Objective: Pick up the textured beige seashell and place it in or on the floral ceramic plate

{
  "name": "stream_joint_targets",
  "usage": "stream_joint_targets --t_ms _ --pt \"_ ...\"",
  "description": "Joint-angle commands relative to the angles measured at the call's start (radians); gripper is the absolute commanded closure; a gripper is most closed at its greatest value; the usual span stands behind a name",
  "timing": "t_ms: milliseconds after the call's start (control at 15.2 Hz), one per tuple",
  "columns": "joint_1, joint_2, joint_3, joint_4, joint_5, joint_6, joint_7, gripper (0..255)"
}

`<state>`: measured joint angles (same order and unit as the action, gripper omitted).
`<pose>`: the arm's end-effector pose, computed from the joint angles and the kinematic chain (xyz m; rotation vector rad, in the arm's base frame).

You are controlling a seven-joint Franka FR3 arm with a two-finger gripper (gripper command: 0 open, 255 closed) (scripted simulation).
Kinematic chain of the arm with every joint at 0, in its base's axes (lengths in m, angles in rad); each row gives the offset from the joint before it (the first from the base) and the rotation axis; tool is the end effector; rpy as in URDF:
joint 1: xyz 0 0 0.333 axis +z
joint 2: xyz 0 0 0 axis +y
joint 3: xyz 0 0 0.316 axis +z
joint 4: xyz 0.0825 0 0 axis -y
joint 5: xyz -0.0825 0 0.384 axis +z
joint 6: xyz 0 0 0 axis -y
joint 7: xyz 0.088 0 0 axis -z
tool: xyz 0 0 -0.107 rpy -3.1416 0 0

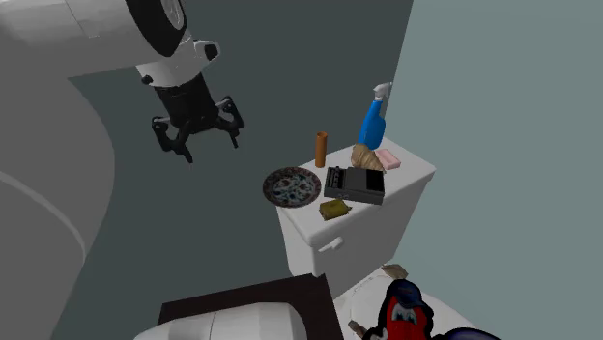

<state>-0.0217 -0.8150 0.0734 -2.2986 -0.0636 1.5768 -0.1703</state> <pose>0.2996 0.0175 0.6268 3.0010 0.2994 0.1260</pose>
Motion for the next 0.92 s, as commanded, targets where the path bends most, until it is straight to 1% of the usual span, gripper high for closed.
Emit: stream_joint_targets --t_ms 0,462,858 --pt "0.0 0.0 0.0 0.0 0.0 0.0 0.0 0" --pt "-0.022 -0.052 -0.199 -0.109 -0.089 0.134 -0.221 0" --pt "-0.035 -0.02 -0.384 -0.138 -0.153 0.26 -0.413 0"
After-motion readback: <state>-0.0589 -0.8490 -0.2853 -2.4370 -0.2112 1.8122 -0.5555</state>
